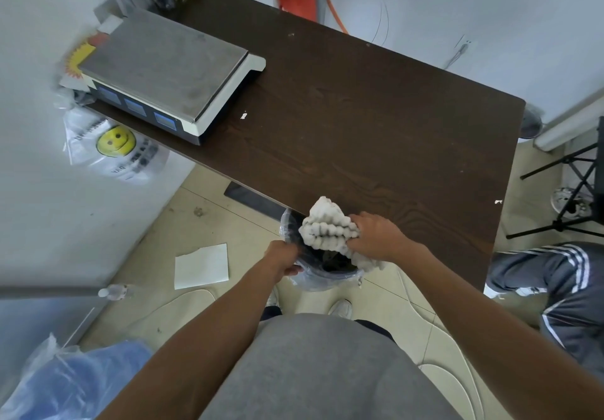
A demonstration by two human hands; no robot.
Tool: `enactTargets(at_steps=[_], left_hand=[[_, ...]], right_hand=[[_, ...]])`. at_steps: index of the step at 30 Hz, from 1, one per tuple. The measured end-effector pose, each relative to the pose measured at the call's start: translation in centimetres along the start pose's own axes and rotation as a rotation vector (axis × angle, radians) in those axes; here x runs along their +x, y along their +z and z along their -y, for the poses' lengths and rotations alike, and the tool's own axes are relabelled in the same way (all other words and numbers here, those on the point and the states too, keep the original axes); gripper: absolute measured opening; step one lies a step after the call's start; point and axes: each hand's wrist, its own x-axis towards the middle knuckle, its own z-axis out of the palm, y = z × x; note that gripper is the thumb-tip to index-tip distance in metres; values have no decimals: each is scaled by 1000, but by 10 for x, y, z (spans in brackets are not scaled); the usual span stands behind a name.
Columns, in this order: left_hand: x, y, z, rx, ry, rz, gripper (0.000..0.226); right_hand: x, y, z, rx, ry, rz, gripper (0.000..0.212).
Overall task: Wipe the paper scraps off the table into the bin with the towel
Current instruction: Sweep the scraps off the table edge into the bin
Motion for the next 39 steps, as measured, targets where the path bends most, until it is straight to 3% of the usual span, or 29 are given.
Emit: enactTargets(at_steps=[3,5,8,12,14,18,22,25,31,39], left_hand=[[0,-1,1,21,4,-5,27],[2,-1,2,26,5,-6,26],[2,-2,2,35,19,-7,26],[3,-3,3,36,32,-3,26],[5,-4,4,40,34,3,25],[6,-5,4,54,51,8,23],[5,-5,4,65,49,8,25],[4,-6,4,66,46,12,25],[4,-4,4,81,40,10,25],[2,-1,3,96,45,25,25]], right_hand=[[0,-5,0,100,4,-49,23],[-1,-1,-6,32,-21,-167,29],[-1,0,-19,-83,-34,-194,38],[6,-13,-30,-120,84,-238,44],[11,-22,-30,47,182,-152,38],[10,-34,-30,680,365,0,37],[1,-21,-32,763,411,29,36],[0,-10,-35,829,443,20,48],[0,-12,-34,767,413,15,32],[-6,8,-14,206,202,-102,48]])
